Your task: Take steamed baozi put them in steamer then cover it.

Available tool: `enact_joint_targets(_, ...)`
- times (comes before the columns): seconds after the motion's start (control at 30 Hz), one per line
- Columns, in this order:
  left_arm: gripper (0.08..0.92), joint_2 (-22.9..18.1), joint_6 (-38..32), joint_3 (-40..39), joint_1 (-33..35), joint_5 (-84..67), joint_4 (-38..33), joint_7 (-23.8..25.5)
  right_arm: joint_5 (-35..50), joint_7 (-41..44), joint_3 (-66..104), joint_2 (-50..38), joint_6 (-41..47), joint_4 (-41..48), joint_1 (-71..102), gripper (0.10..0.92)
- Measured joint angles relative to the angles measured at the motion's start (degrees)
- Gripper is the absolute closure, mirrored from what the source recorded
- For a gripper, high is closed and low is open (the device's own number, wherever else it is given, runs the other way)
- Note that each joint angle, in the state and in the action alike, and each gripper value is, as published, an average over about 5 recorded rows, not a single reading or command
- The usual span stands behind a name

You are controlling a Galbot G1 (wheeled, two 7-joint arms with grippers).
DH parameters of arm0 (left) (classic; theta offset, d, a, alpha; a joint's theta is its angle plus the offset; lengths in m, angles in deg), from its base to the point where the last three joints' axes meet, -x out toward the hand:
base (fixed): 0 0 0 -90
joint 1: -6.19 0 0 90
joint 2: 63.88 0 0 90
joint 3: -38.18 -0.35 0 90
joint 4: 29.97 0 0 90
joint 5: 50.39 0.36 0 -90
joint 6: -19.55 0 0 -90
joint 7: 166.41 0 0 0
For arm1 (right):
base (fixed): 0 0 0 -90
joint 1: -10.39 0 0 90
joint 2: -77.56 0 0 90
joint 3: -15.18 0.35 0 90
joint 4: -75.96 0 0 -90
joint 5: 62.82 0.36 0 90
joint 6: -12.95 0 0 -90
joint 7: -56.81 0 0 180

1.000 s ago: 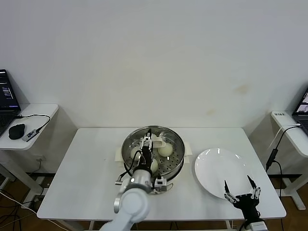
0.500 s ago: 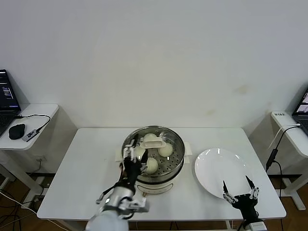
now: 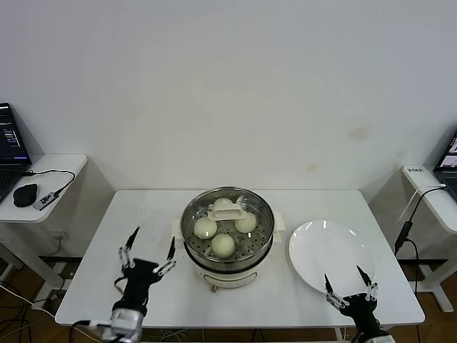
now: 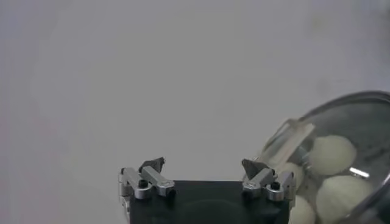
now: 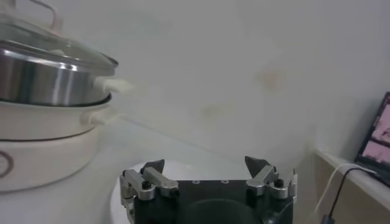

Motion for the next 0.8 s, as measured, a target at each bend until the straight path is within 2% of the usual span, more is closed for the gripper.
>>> enact_joint_targets(0.33,0.177,-2.99,-7.69,2.29,8.12,-13.98,3.42,-1.15,8.89,-2.1,-3.19,-5.76,-2.2,0.8,3.35,0.203)
enact_joint_targets(0.8,0.177,-5.55,-11.21,2.82,13.28,-16.95,5.21,-0.28,14.76,-3.08,-7.2,-9.1,-0.3,-0.81,5.9,0.203)
